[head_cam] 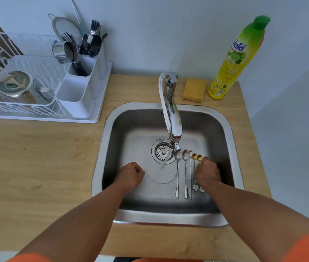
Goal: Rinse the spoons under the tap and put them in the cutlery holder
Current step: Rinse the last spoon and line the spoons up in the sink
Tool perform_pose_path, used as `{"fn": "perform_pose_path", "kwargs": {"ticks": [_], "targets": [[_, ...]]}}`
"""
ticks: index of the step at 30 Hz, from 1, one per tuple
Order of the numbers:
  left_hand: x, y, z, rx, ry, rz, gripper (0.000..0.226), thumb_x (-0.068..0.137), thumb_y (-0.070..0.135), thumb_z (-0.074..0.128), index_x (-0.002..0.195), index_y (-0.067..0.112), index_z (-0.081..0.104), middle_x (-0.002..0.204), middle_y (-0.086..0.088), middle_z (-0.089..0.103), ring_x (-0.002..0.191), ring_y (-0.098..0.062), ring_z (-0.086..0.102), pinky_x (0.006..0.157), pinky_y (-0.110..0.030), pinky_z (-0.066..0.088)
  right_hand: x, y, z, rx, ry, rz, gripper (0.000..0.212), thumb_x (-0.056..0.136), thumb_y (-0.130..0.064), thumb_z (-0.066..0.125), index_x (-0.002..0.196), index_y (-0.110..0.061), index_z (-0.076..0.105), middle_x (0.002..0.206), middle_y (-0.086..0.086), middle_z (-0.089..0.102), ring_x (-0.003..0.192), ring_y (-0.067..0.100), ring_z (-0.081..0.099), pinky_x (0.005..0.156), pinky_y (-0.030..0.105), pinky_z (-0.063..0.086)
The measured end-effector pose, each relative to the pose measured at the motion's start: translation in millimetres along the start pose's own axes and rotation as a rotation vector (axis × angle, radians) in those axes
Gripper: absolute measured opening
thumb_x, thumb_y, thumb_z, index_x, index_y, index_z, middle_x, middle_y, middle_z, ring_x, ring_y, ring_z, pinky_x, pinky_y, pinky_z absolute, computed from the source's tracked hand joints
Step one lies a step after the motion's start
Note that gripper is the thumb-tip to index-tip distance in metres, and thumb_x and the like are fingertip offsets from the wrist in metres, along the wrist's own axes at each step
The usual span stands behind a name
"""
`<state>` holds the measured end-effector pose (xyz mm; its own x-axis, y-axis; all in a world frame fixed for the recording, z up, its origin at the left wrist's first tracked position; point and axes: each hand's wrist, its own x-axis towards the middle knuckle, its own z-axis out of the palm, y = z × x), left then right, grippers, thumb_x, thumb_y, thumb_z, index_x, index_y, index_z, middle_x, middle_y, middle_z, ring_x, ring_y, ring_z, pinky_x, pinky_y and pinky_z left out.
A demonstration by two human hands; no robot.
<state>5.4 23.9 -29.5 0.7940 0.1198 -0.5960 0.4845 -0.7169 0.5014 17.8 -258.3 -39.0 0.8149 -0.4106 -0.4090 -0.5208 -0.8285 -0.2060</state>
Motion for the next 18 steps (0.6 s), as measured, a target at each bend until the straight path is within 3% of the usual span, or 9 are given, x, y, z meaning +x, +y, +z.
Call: {"fn": "perform_pose_path", "kwargs": {"ticks": [4,8,12,18], "targets": [[-4,0,0,0.061,0.016,0.03,0.009,0.096,0.034,0.068,0.091,0.028,0.063,0.099,0.0,0.069,0.091,-0.022,0.066,0.086,-0.038,0.059,-9,-1,0,-0.004,-0.035,-0.019,0.026,0.102,-0.021,0.05,0.123,-0.008,0.059,0.113,0.017,0.066,0.1,0.036,0.068,0.072,0.036,0.051],[3,20,-17,0.115,0.052,0.111,0.006,0.096,0.03,0.067,0.092,0.026,0.064,0.102,-0.006,0.073,0.089,-0.024,0.067,0.086,-0.036,0.058,-18,2,2,-0.037,-0.096,-0.021,0.028,0.1,-0.019,0.049,0.125,-0.01,0.059,0.12,0.016,0.064,0.108,0.037,0.067,0.081,0.039,0.054],[26,67,-79,0.163,0.209,0.225,0.019,0.098,0.026,0.06,0.103,0.015,0.074,0.109,-0.009,0.076,0.099,-0.03,0.069,0.082,-0.029,0.046,-26,6,4,-0.013,-0.092,-0.027,0.025,0.102,-0.019,0.051,0.123,-0.01,0.06,0.117,0.014,0.064,0.105,0.034,0.068,0.072,0.033,0.046],[45,176,-170,0.276,0.45,0.394,0.026,0.1,0.024,0.051,0.116,0.013,0.069,0.121,-0.013,0.071,0.112,-0.037,0.064,0.092,-0.036,0.047,-31,13,0,0.036,-0.102,-0.045,0.024,0.102,-0.016,0.051,0.123,-0.008,0.06,0.117,0.015,0.065,0.105,0.034,0.068,0.075,0.033,0.049]]}}
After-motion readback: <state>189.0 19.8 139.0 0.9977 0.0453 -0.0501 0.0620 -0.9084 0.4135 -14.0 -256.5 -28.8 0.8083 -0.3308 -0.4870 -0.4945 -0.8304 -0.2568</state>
